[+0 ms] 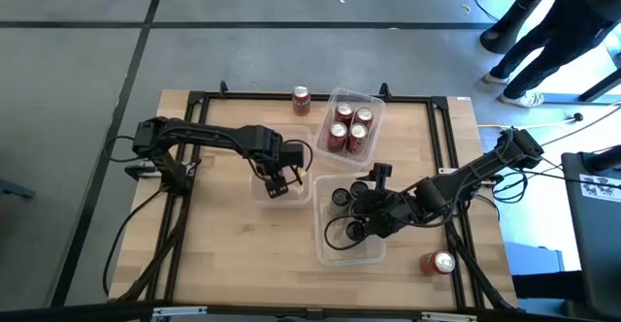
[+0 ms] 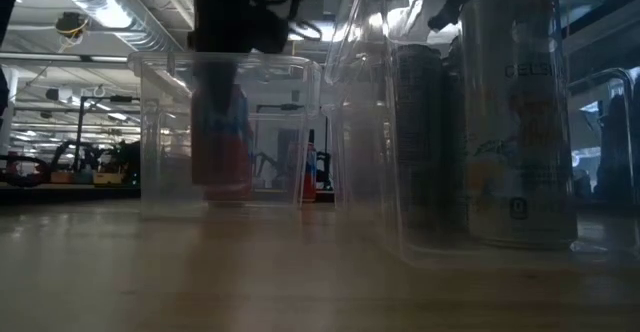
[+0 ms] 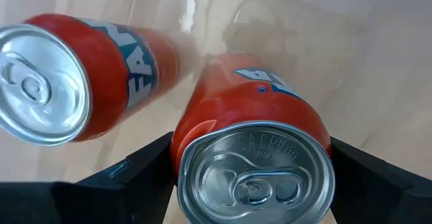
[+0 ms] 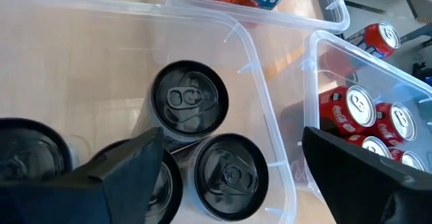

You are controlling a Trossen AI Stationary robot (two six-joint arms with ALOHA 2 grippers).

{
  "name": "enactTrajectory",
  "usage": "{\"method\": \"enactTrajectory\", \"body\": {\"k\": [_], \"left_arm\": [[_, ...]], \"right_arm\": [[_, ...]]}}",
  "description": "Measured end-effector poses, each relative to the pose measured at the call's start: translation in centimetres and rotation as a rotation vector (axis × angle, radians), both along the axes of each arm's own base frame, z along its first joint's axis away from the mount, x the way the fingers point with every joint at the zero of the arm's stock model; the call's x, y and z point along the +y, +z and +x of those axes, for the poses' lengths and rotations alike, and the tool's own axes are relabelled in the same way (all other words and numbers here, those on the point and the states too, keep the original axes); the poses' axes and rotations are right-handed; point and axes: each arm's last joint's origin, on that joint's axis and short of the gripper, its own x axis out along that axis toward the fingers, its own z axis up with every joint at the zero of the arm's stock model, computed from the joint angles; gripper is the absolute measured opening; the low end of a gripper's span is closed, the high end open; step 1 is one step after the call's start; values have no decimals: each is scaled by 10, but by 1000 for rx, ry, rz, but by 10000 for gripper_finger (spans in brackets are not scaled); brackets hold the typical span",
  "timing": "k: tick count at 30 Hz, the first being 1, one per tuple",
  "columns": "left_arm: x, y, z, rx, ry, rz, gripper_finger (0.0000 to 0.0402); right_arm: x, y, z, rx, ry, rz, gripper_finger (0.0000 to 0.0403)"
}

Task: Sort soda cans
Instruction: Put the red soda can into the middle transparent bin

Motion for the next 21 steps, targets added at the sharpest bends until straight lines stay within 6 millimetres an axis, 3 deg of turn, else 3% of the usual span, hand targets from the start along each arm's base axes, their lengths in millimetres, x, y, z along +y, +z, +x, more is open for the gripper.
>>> {"method": "enactTrajectory", "body": {"k": [10,17,21], "left_arm": [[7,-23,-5,21,-9,1,299],[6,-23,-5,29,-27,2,355],[6,-21,-6,49,-67,2,368]], "right_arm": [[1,1,1,-9,8,1,351],[1,1,2,-19,9,5,351],[1,1,2,-20,10,5,351]]}}
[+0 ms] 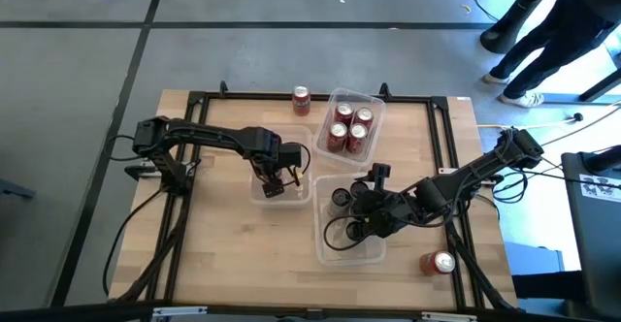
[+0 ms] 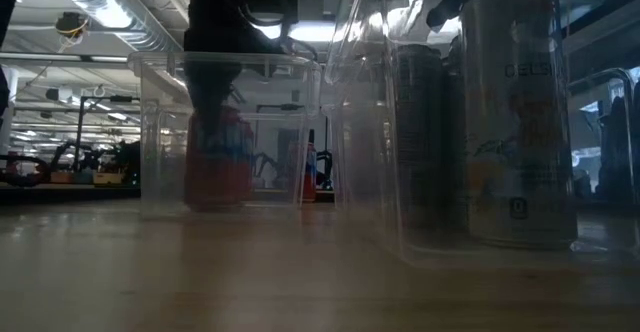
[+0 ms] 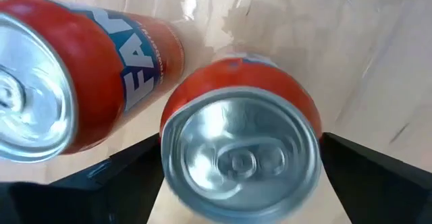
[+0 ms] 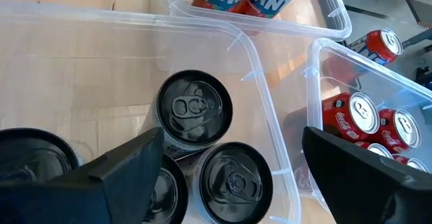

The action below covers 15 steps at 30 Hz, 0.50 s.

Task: Sort soda cans
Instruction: Put the red soda can into the middle transparent bin

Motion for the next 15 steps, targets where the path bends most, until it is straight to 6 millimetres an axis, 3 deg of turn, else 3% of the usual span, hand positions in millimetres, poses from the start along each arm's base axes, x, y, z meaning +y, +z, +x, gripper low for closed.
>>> {"method": "enactTrajectory", "body": {"k": [5,10,15], "left_arm": [[1,19,2,-20,-6,0,366],[3,63,5,-175,-25,18,371],[16,100,6,-361,-21,171,372]], "right_arm": [[0,0,0,0,0,0,351],[0,0,1,-9,0,5,351],[0,0,1,-9,0,5,351]]}}
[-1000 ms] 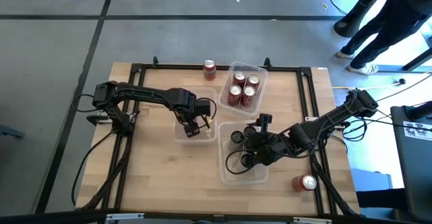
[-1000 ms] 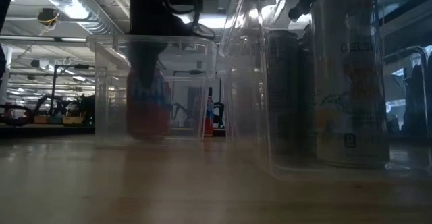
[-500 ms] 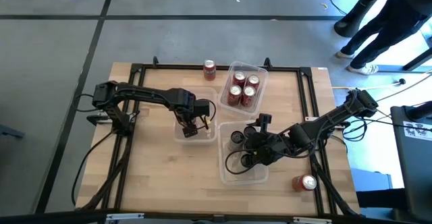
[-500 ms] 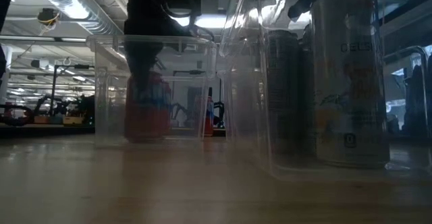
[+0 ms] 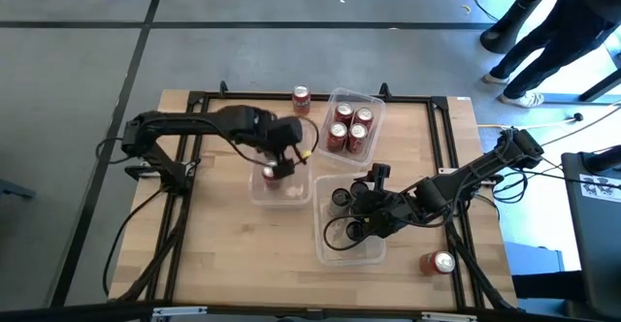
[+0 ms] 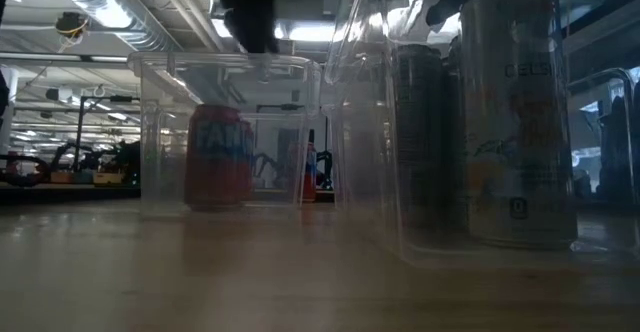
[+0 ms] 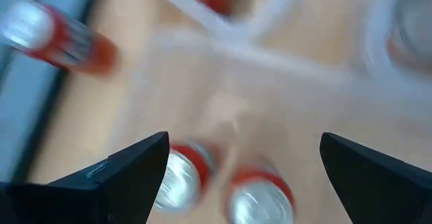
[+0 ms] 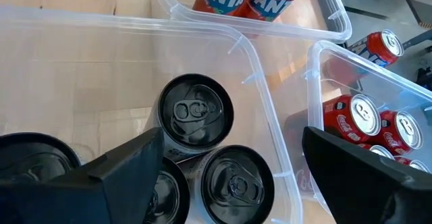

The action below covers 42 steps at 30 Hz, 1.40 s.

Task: Sort soda cans
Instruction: Put the red soda can into the middle transparent bin

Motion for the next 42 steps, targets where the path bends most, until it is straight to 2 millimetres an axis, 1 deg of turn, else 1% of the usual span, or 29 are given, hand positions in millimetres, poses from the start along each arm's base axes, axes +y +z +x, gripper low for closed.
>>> {"method": "enactTrajectory", "body": {"k": [2,4,8,11,15,21,23,25,28,33,36,40,42], "left_arm": [[6,10,0,-66,34,51,372],[11,15,2,-128,61,64,372],[21,19,6,-193,59,91,372],[32,20,8,-212,88,104,373],[54,20,3,-212,186,134,373],[98,20,-10,-240,364,136,374],[111,18,-14,-253,411,112,384],[122,14,-15,-255,445,91,395],[134,12,-20,-256,492,89,395],[142,11,-22,-243,499,123,393],[142,11,-22,-259,527,110,393],[146,6,-13,-364,536,129,393],[151,5,-12,-413,568,125,393]], "right_arm": [[0,0,0,0,0,0,351],[0,0,0,0,0,-1,351],[0,0,0,0,0,0,351],[0,0,0,-2,0,1,351],[0,0,0,-4,1,-9,351],[1,1,2,-17,16,-15,351],[1,2,2,-16,28,-24,351],[1,2,3,-20,32,-26,351],[1,2,3,-15,45,-39,351],[1,2,3,-13,46,-41,351],[1,2,3,-11,48,-44,351],[1,2,3,-10,51,-57,351],[1,2,3,-11,51,-57,351]]}}
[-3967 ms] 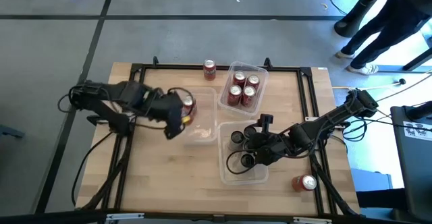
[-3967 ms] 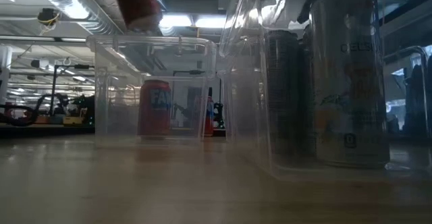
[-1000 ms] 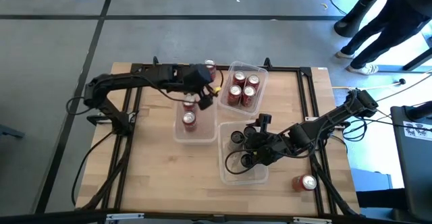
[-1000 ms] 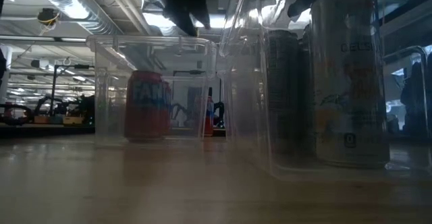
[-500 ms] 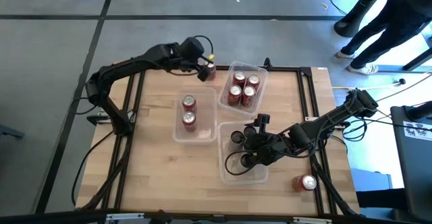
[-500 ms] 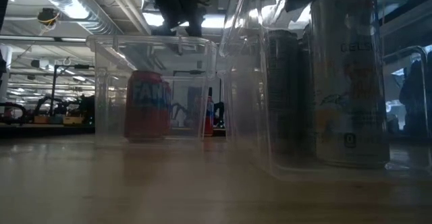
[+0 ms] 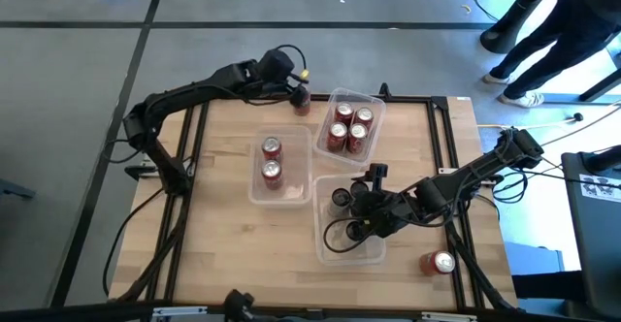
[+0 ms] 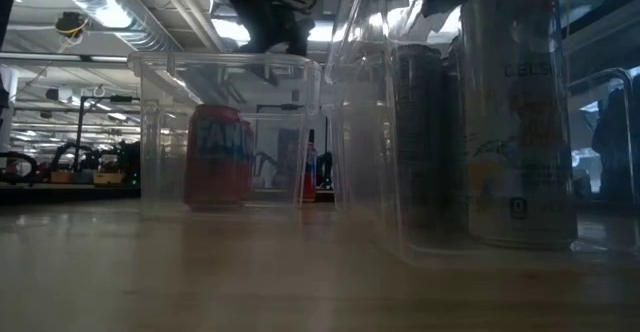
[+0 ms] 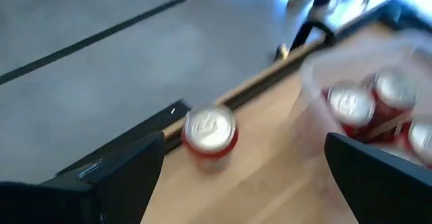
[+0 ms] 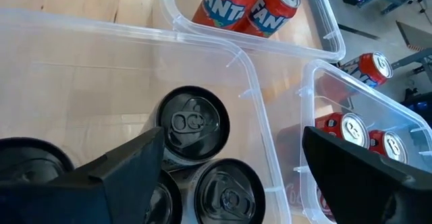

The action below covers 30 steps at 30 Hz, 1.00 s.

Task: Sort soda cans
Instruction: Put the red soda can into the middle transparent bin

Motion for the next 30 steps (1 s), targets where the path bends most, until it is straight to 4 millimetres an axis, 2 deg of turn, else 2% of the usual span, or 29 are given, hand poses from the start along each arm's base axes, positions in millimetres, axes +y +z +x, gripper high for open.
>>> {"method": "enactTrajectory", "body": {"k": [5,12,19,23,30], "left_arm": [[19,-12,9,-58,6,-14,392],[43,-45,24,-43,13,-48,392],[70,-70,27,-31,64,-55,392],[77,-83,28,-6,72,-76,392],[77,-96,34,14,29,-99,392]], "right_arm": [[0,0,0,-2,0,-5,351],[0,0,0,4,16,-43,351],[-2,1,0,2,9,-90,351],[-2,1,0,-2,3,-100,351],[-2,1,0,-5,1,-102,351]]}}
